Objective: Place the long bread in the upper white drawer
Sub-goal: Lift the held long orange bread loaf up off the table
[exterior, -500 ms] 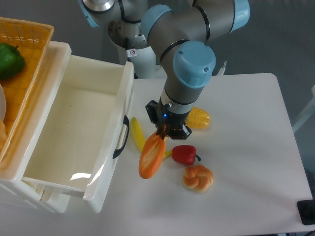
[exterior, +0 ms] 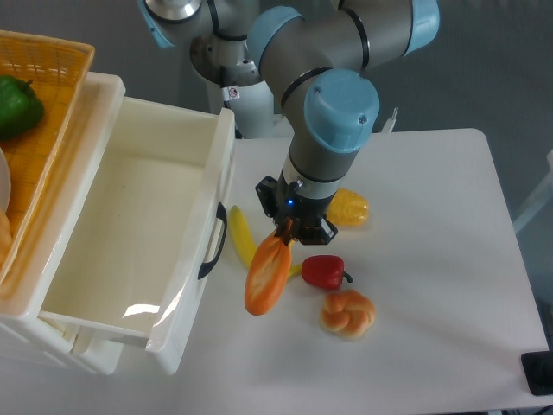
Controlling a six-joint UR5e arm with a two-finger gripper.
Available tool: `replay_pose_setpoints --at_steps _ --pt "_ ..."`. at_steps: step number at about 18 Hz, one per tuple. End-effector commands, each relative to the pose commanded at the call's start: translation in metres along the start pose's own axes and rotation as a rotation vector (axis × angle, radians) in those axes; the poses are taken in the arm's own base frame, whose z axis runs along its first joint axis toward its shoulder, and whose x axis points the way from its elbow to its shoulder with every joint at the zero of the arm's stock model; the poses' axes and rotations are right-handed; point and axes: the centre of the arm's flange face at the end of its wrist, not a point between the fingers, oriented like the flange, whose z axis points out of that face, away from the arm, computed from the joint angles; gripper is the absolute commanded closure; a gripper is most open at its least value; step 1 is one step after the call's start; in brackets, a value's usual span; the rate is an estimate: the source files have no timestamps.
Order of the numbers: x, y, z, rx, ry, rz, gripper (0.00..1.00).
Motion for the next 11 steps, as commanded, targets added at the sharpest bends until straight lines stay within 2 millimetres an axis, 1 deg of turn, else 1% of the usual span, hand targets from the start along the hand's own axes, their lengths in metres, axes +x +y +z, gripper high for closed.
replay_pose_setpoints --at_steps 2,4,6,9,11 --pt "0.002 0.007 -0.015 0.022 -0.016 -0.011 1.00" --pt "0.003 0.012 -0.022 0.035 -0.011 -0.022 1.00" --pt "0.013 0.014 -0.035 0.041 -0.012 -0.059 1.00" --pt "0.029 0.010 -0.051 0.068 -0.008 -0.133 1.00" --pt "0.042 0.013 -0.065 0.072 -0.011 -0.146 1.00"
